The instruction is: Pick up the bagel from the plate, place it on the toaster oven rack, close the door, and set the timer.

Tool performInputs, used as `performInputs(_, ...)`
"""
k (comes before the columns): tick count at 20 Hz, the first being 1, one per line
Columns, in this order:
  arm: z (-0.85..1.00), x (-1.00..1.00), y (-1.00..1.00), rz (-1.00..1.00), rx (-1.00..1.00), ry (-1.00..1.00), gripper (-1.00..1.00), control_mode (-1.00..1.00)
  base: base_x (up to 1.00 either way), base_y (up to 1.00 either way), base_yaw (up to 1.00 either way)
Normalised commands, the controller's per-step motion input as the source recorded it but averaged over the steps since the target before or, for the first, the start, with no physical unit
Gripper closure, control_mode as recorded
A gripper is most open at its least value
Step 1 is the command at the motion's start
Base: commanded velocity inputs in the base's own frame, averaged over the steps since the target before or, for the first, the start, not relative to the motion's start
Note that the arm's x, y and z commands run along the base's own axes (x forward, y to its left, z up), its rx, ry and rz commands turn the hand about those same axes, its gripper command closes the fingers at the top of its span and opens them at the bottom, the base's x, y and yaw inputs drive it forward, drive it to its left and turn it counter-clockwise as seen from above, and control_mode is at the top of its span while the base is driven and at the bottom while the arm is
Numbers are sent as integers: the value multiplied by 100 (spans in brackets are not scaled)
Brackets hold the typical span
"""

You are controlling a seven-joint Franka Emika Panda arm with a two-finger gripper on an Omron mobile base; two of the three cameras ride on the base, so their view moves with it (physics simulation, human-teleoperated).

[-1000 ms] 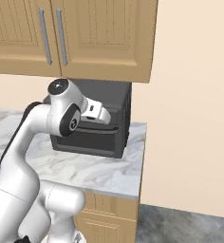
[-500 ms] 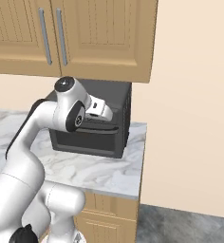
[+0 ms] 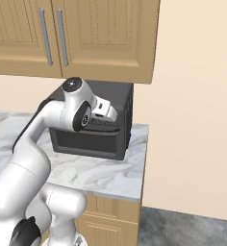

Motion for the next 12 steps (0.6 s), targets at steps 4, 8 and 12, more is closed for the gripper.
performInputs(4, -18, 12, -11, 0, 3, 0, -100, -100, 0, 0, 0)
performInputs(8, -17, 16, -5, 0, 3, 0, -100, -100, 0, 0, 0)
performInputs(12, -14, 22, 0, 0, 2, 1, -100, -100, 0, 0, 0)
